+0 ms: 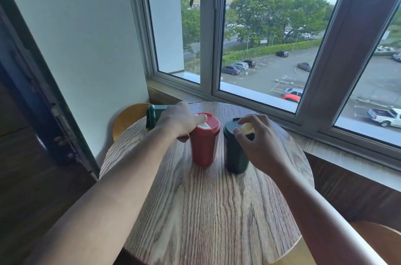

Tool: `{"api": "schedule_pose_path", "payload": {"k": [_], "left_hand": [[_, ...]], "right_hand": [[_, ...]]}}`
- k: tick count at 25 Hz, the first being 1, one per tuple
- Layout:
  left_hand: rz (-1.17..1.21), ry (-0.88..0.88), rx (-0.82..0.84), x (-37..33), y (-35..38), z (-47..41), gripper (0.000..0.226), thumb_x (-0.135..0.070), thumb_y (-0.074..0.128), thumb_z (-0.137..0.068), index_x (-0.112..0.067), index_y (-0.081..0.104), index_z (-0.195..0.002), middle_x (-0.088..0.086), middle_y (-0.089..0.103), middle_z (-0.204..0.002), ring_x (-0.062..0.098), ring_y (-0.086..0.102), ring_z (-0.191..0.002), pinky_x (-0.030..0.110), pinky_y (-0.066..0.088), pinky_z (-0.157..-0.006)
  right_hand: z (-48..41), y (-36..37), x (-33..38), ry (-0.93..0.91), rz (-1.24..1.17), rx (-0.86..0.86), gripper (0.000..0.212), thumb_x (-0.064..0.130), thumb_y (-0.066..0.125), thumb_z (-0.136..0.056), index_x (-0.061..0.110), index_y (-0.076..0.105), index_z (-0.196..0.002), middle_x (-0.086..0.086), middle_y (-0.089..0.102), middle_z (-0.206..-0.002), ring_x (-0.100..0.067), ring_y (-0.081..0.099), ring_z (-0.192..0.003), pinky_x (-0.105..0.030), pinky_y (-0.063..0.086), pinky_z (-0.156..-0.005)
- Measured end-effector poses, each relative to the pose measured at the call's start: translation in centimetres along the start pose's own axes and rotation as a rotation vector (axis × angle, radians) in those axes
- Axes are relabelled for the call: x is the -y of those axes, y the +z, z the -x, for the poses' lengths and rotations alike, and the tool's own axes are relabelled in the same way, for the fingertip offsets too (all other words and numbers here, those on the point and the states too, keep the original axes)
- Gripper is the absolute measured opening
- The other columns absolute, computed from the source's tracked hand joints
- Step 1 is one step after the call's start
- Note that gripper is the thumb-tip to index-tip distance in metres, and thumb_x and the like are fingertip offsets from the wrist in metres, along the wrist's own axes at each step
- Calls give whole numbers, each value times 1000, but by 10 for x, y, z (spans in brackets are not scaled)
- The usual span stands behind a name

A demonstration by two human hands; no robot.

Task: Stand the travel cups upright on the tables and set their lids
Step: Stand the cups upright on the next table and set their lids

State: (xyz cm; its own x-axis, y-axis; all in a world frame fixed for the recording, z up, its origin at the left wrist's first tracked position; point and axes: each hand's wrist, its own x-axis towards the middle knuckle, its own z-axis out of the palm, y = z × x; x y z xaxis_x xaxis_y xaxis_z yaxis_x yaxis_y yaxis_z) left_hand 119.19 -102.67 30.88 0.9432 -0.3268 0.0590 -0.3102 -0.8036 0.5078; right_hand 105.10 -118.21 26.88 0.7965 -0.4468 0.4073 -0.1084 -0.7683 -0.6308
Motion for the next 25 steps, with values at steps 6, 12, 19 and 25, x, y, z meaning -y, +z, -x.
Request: {"api": "schedule_pose_path", "payload": {"k": [6, 12, 19, 25], "left_hand": [[-9, 140, 38, 8, 4, -14, 54, -58, 64, -81, -8, 61, -102, 12, 73, -91, 25, 75, -72, 41, 64, -71], [-31, 247, 16, 33, -12, -41, 75, -73, 43, -88, -6, 61, -115, 12, 74, -96, 25, 74, -81, 39, 59, -82], [134, 288, -107, 136, -40, -124, 22, -35, 60, -96, -14, 57, -101, 5, 65, -97, 22, 61, -85, 27, 41, -62], [158, 235, 150, 219, -27, -187, 37, -3, 47, -97, -13, 56, -133, 15, 59, -138, 29, 56, -126, 34, 44, -101]], "right_hand": [[-13, 5, 20, 20, 24, -90, 23, 38, 62, -90, 25, 64, -109, 3, 52, -123, -16, 52, -115, -26, 36, -85], [-42, 25, 56, -15, 108, -181, 23, 37, 62, -88, 22, 65, -105, -1, 54, -121, -22, 50, -120, -28, 35, -93], [-92, 97, 132, -85, 128, -92, 21, 37, 58, -90, 21, 65, -102, -4, 63, -116, -22, 60, -104, -30, 44, -81], [-110, 196, 156, 39, 134, 183, 31, 36, 56, -92, 17, 61, -116, -8, 57, -125, -25, 58, -109, -41, 51, -89]]}}
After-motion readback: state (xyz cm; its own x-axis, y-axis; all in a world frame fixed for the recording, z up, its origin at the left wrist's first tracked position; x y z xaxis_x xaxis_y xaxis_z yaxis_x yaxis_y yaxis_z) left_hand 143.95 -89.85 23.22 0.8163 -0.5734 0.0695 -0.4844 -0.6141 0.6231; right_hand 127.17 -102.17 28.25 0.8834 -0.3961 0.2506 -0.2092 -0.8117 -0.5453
